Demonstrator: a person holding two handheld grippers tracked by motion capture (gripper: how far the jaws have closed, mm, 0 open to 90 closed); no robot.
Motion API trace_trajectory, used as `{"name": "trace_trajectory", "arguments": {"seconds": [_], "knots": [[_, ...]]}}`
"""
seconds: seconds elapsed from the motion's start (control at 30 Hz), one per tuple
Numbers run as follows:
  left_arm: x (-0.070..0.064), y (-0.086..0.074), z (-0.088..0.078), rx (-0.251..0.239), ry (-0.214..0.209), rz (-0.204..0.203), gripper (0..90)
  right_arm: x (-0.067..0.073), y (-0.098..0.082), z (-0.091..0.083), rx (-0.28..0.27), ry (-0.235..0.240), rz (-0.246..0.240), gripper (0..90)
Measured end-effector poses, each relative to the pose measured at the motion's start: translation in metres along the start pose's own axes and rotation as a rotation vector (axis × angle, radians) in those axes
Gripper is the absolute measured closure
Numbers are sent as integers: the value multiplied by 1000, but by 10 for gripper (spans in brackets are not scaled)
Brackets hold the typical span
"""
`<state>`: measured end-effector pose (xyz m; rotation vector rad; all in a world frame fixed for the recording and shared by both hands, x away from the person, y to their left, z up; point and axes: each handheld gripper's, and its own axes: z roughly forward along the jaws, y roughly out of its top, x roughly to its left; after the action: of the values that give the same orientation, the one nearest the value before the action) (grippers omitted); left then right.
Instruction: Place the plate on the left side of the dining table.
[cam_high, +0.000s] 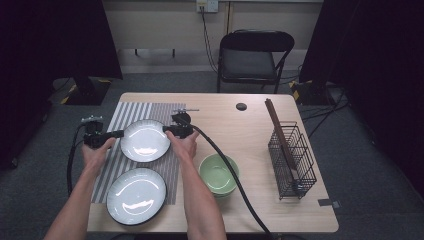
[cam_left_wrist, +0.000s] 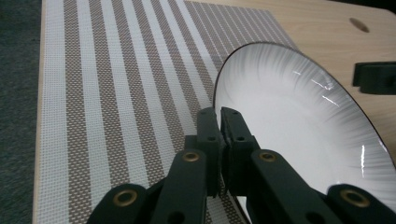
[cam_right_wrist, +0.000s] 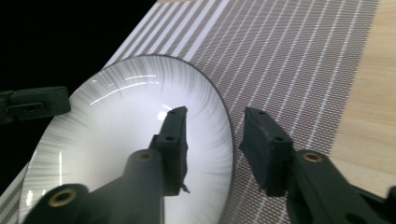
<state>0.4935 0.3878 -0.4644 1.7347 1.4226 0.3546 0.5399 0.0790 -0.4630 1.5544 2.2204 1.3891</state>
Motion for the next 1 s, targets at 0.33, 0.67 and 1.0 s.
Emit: {"name": "trace_trajectory", "arguments": {"seconds": [0.33,0.67,1.0], "knots": [[7,6,-9,-35,-36,-14,900,2,4,-6,-22,6,8,555],[-2,6,-16,-30,-39,-18,853,6,17,-25,-43,38,-8,522],[-11,10,-26,-40,-64,10,765,5,36,-58,-97,51,-49,493]]}}
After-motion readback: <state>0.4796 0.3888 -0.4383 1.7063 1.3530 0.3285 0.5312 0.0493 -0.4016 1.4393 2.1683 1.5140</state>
